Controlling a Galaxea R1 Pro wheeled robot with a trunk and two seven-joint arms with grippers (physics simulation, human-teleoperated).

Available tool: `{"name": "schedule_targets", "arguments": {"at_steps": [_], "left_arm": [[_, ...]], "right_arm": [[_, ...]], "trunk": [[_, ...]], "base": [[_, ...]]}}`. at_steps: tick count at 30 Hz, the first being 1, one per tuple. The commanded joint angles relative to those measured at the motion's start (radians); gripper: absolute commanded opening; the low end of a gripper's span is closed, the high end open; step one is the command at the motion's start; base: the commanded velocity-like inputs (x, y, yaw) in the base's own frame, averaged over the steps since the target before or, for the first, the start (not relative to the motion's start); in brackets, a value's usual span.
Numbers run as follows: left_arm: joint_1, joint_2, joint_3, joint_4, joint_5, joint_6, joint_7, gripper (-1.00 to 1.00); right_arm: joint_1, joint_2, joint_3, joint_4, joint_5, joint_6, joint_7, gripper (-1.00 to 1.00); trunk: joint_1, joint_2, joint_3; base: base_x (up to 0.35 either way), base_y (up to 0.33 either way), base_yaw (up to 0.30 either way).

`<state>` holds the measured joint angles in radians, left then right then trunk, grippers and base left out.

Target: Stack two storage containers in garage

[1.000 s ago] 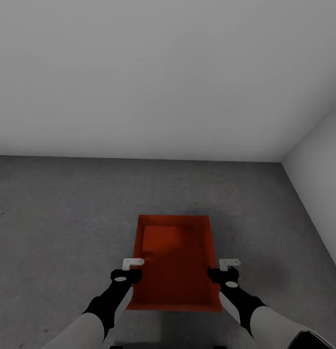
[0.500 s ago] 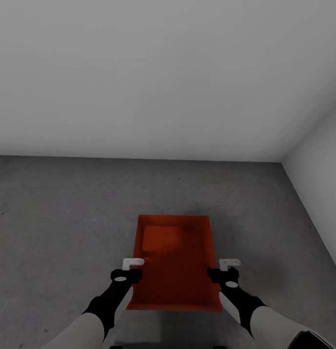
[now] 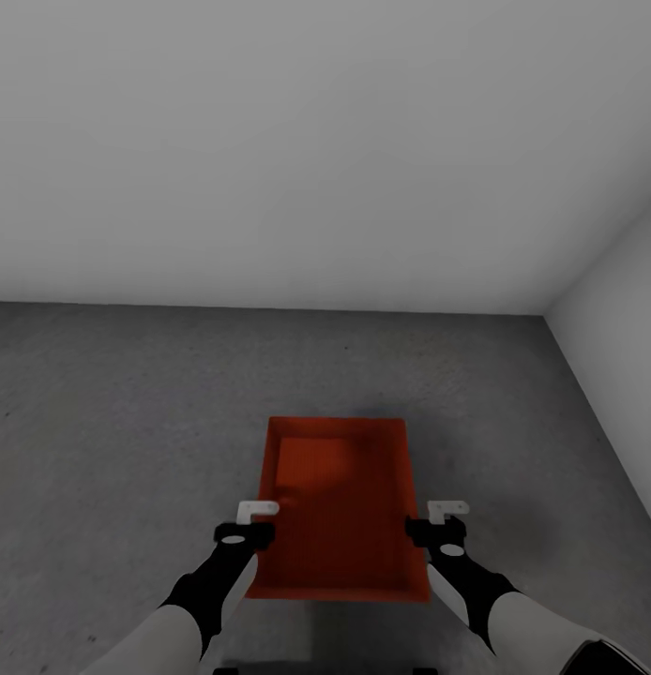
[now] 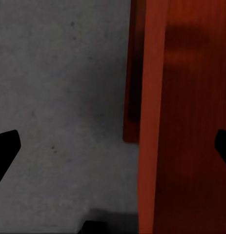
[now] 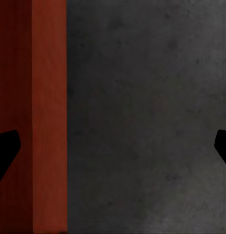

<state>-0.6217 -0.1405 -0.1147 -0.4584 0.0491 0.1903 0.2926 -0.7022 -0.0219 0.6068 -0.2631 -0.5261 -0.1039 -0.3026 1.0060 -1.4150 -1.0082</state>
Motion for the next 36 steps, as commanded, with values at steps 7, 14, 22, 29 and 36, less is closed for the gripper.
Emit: {"name": "schedule_targets", "arguments": {"at_steps": [7, 14, 22, 29, 36], "left_arm": [[0.000, 0.001, -0.008, -0.002, 0.005, 0.029, 0.008, 1.00], [0.000, 0.001, -0.008, -0.002, 0.005, 0.030, 0.009, 1.00], [0.000, 0.001, -0.008, -0.002, 0.005, 0.031, 0.010, 1.00], [0.000, 0.001, -0.008, -0.002, 0.005, 0.031, 0.011, 1.00], [0.000, 0.001, -0.008, -0.002, 0.005, 0.031, 0.011, 1.00]], "right_arm": [[0.000, -0.002, 0.007, -0.001, -0.011, -0.005, -0.003, 1.00], [0.000, -0.002, 0.007, -0.001, -0.011, -0.006, -0.004, 1.00], [0.000, -0.003, 0.007, -0.002, -0.011, -0.009, -0.005, 1.00], [0.000, -0.003, 0.007, -0.002, -0.011, -0.007, -0.004, 1.00], [0.000, -0.003, 0.005, -0.002, -0.011, -0.006, -0.005, 1.00]], "trunk": [[-0.027, 0.049, 0.022], [-0.054, 0.098, 0.043], [-0.084, 0.154, 0.069], [-0.111, 0.203, 0.090], [-0.138, 0.252, 0.112]], "base": [[0.000, 0.000, 0.000], [0.000, 0.000, 0.000], [0.000, 0.000, 0.000], [0.000, 0.000, 0.000], [0.000, 0.000, 0.000]]}}
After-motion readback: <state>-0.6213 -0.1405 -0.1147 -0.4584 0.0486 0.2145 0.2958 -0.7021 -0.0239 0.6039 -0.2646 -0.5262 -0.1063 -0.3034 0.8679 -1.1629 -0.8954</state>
